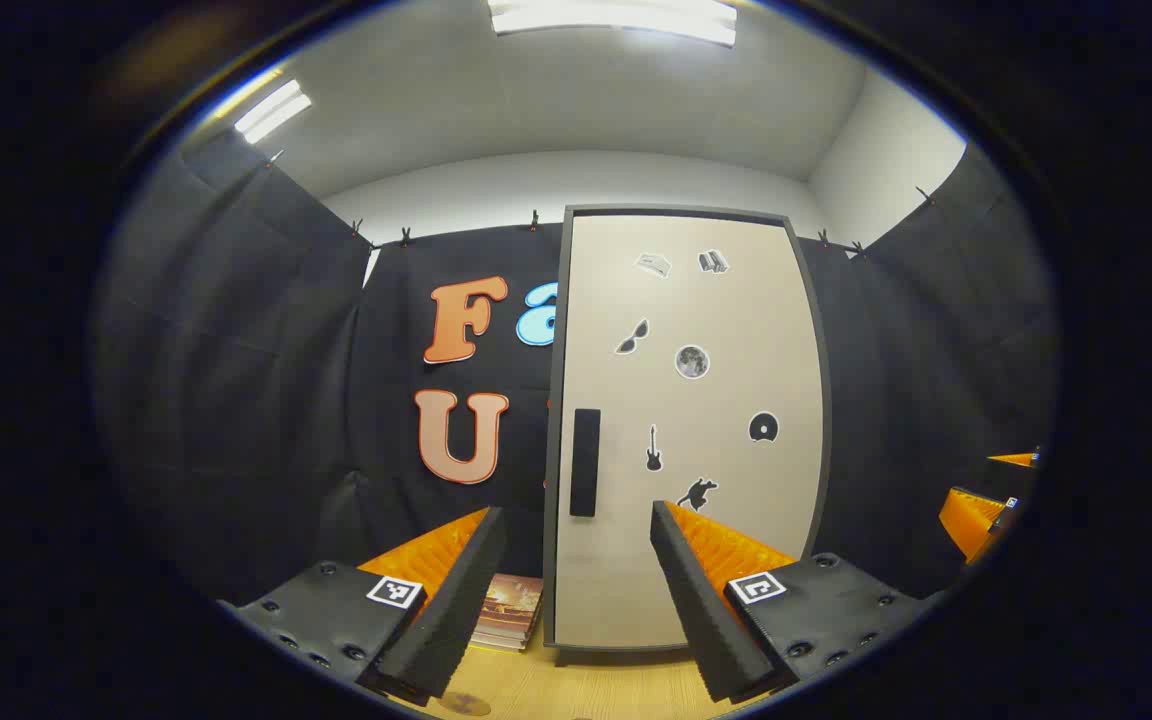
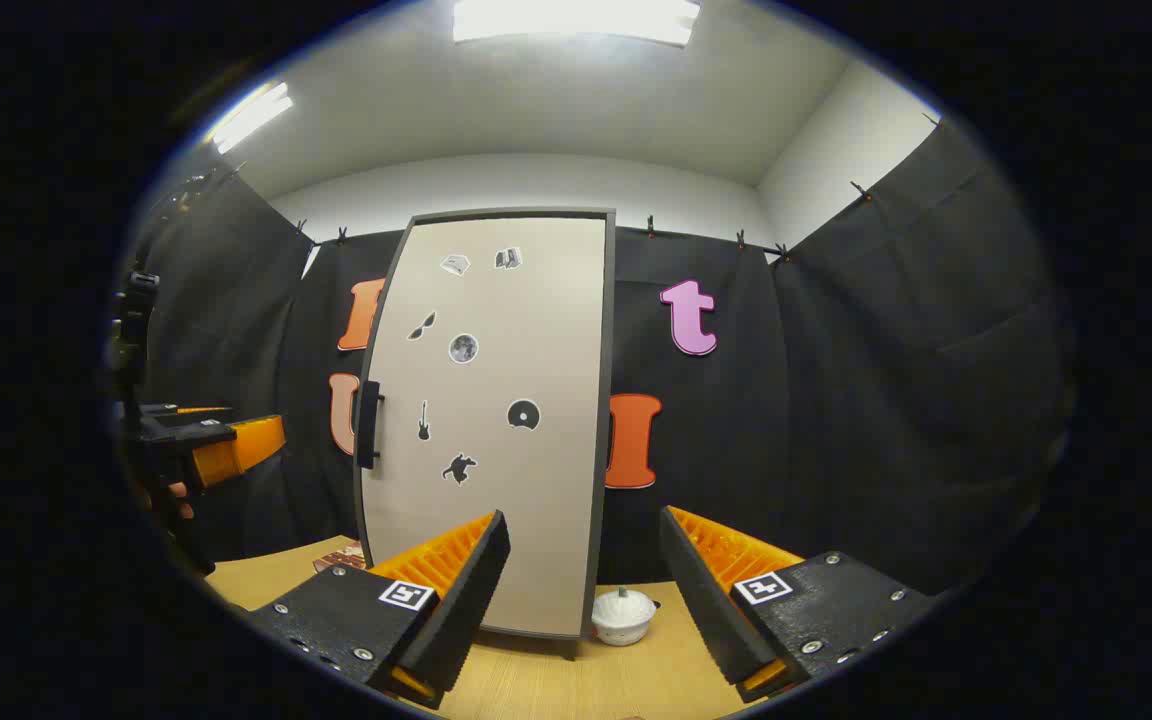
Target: Open the cabinet door with the right hand, grasp the bottle in the cabinet with the left hand and place it on the coaster, then close the cabinet door with the right hand.
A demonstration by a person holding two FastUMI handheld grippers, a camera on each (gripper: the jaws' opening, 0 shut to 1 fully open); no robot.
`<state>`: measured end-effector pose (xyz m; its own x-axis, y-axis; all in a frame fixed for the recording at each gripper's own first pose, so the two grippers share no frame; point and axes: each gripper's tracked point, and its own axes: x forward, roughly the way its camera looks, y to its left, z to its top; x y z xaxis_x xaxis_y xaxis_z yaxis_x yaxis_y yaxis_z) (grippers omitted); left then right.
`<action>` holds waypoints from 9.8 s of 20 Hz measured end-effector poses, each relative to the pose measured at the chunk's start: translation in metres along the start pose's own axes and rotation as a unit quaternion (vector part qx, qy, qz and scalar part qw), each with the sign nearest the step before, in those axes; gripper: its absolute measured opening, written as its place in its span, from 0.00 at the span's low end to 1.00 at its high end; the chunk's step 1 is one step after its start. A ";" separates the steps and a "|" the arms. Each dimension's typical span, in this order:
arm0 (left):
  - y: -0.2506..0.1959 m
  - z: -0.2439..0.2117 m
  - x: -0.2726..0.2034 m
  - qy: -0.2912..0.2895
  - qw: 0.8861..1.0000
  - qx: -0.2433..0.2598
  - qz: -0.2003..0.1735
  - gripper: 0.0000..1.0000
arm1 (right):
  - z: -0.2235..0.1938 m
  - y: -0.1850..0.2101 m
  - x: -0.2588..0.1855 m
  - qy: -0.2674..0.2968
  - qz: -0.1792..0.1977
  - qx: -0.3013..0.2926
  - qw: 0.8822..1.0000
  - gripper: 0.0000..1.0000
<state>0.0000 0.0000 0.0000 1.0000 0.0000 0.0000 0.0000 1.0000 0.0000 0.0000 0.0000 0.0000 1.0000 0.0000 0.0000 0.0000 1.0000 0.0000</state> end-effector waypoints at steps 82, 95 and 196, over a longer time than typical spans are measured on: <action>0.324 -0.080 0.065 0.067 0.994 0.013 0.084 0.96 | -0.043 0.325 0.264 0.190 0.008 0.080 0.978 0.31; 0.203 -0.022 0.094 0.008 0.999 0.030 0.029 0.95 | -0.011 0.328 0.218 0.195 0.130 0.104 0.966 0.21; -0.107 -0.138 0.205 0.128 0.986 0.028 -0.102 0.78 | -0.044 0.154 0.076 0.192 0.021 0.099 0.976 0.81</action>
<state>0.2045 -0.1072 -0.1377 0.9464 -0.1948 -0.2575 0.2090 0.9775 0.0287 0.0757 0.1537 -0.0436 0.9252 0.0790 -0.3711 -0.0030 0.9796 0.2009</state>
